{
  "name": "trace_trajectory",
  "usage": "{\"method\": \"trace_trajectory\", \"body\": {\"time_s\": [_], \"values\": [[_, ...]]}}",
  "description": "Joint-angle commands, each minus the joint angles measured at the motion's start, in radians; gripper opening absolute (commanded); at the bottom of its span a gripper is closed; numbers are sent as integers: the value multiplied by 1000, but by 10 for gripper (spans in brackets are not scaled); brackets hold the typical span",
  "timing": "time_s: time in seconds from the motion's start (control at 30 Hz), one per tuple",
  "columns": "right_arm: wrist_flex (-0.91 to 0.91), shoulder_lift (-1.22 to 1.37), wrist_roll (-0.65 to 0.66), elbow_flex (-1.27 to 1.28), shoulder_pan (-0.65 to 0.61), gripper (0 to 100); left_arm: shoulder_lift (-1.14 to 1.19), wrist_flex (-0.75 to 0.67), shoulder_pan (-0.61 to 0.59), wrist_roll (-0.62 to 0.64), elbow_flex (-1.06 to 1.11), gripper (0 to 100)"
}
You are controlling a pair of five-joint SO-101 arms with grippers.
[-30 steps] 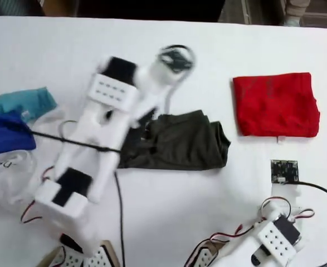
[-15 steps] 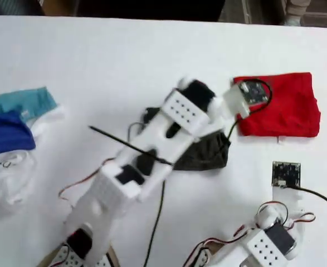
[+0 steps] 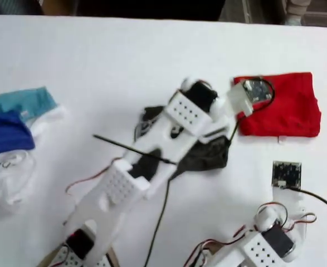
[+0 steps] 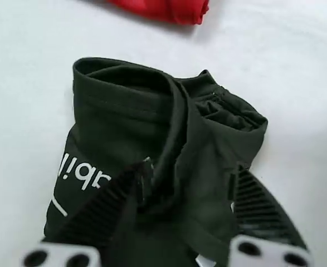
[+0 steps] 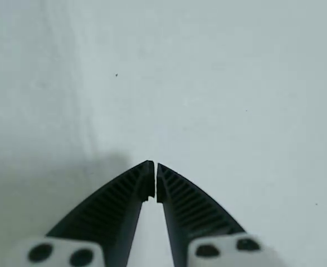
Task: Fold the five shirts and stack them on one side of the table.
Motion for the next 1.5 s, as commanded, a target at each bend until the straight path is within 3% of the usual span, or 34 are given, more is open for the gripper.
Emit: {"method": "trace_trajectory", "body": {"time_s": [0.0, 0.2, 0.33, 0.47, 0.6, 0.77, 1.0, 1.13, 1.33, 1.47], "values": [[4, -21, -8, 11, 5, 22, -91, 17, -69, 9, -41, 286], [4, -21, 0, 8, -21, 21, -264, 18, -328, 28, -10, 227], [39, -19, -5, -31, -186, 20, -377, 20, -528, 57, 174, 5], [85, -18, -98, -74, -381, 20, -509, 14, -720, 48, 444, 26], [67, -18, -97, -104, -458, 20, -641, -12, -882, -49, 677, 26], [64, 47, -101, -230, -522, 20, -855, -147, -1043, -157, 1029, 26], [87, 558, -181, -632, -596, 21, -1204, -433, -1149, -183, 1600, 26], [176, 828, -230, -878, -768, 21, -1350, -523, -1175, -183, 1794, 26], [222, 1150, -338, -1172, -1093, 21, -1326, -535, -1175, -183, 1894, 26], [222, 1397, -351, -1323, -1241, 21, -1270, -586, -1203, -178, 1905, 26]]}}
